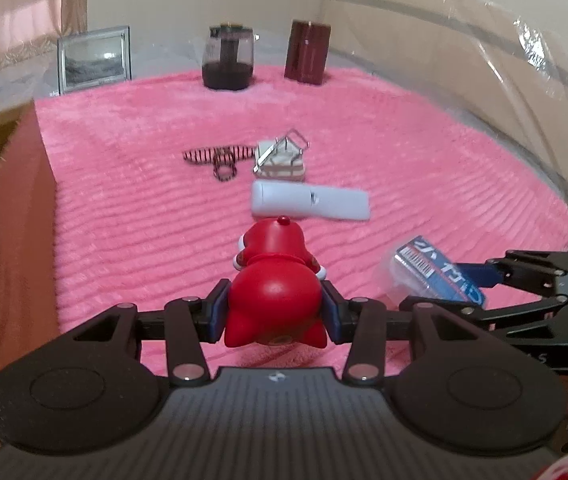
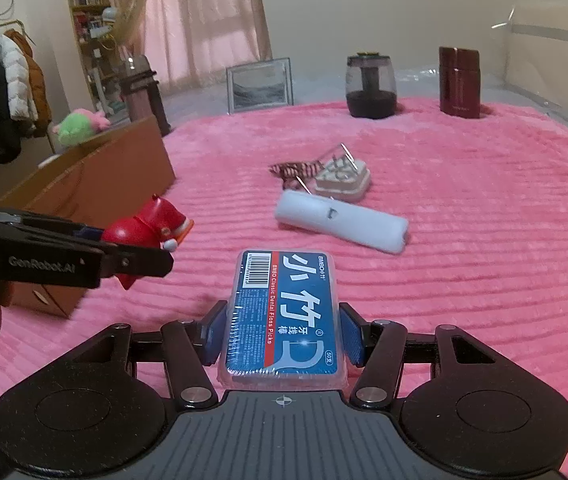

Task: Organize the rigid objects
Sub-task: 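Carry the red figure and toothpick box with both tools over the cardboard box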

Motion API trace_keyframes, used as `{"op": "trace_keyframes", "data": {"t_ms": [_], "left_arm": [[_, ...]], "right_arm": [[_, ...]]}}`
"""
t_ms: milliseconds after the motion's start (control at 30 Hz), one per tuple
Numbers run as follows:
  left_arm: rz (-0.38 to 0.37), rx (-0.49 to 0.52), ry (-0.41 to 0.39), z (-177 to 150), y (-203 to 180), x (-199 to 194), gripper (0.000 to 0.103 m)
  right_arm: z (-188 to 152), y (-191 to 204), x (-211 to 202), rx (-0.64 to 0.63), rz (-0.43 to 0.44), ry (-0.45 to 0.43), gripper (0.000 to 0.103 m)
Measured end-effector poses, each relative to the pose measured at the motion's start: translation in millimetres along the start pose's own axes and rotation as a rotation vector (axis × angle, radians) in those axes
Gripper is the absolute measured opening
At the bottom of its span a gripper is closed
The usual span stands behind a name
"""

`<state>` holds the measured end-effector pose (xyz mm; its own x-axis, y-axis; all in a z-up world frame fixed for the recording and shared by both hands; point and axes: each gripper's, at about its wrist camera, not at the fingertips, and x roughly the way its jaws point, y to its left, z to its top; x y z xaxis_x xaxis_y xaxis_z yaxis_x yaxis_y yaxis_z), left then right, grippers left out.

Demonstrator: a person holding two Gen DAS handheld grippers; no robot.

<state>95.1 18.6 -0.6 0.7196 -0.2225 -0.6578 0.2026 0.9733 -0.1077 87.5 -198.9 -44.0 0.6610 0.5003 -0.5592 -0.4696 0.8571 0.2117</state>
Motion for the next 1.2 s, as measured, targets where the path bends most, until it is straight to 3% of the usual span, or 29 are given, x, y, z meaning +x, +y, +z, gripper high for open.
{"op": "trace_keyframes", "data": {"t_ms": [333,567,700,967,1200], "left_arm": [[0.022,0.024,-0.065,8,28,-72,0.041],[0.067,0.050,-0.091,23,78,-123,0.041],[0.128,0.082,-0.076,33,118,-142,0.041],[0.224,0.130,0.001,48,205,-140,0.041],[0.231,0.245,0.094,57,250,-106,0.041]], "right_arm": [[22,39,-3,-0.058,0.094,-0.016,0.054],[61,85,9,-0.144,0.213,-0.040,0.054],[92,117,22,-0.214,0.291,-0.064,0.054],[155,195,72,-0.448,0.398,-0.072,0.054],[192,248,147,-0.685,0.377,0.022,0.054]]}}
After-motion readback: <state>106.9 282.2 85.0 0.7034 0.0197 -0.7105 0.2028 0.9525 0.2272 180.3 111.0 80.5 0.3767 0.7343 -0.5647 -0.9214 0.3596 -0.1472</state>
